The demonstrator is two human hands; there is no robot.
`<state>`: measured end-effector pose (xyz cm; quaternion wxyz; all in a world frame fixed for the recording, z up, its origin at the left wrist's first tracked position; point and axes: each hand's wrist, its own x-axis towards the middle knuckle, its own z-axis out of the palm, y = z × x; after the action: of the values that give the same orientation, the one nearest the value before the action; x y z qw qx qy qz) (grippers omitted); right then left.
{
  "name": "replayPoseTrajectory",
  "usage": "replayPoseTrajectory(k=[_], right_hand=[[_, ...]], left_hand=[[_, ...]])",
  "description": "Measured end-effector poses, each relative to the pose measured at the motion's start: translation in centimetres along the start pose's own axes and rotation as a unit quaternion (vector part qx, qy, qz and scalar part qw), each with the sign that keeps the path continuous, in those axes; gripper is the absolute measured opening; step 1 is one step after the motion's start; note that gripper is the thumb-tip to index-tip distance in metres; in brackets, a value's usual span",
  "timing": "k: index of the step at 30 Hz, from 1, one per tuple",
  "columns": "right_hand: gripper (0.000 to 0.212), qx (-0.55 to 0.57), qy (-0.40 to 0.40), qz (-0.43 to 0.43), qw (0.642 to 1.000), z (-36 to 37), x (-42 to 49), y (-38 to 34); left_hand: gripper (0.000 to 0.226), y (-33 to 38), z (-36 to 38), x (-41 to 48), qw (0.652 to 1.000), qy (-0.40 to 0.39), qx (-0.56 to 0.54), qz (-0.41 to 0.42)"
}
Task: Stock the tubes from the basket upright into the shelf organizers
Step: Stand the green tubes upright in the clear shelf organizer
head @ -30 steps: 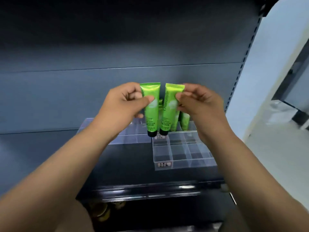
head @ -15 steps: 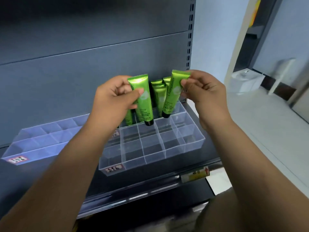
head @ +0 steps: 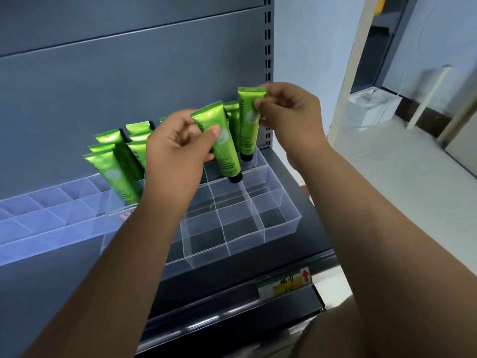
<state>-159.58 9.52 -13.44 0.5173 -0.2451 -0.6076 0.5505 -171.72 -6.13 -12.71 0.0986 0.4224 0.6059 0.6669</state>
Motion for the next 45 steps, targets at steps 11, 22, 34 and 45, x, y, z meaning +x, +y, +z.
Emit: replayPoseTrajectory(k=[11, 22, 34, 45], right_hand=[[0.019, -0.067, 0.004, 0.045, 0.997, 0.4, -0.3, 3.1], [0.018, -0.055, -0.002, 0.058, 0.997, 0.2, -0.9, 3.1], [0.013, -0.080, -0.003, 0.087, 0.993, -0.3, -0.7, 3.6], [0.010, -0.107, -0.006, 0.091, 0.990, 0.4, 0.0, 4.8]], left_hand=[[0.022, -0.7, -1.2, 0.0, 1.000, 0.013, 0.000, 0.004], [0.015, -0.6, -2.2, -0.8, 1.000, -0.004, -0.004, 0.019], [0.014, -0.9, -2.5, -1.6, 0.999, -0.026, 0.020, 0.021], [0.020, -1.0, -1.9, -1.9, 0.999, -0.028, 0.018, 0.016]])
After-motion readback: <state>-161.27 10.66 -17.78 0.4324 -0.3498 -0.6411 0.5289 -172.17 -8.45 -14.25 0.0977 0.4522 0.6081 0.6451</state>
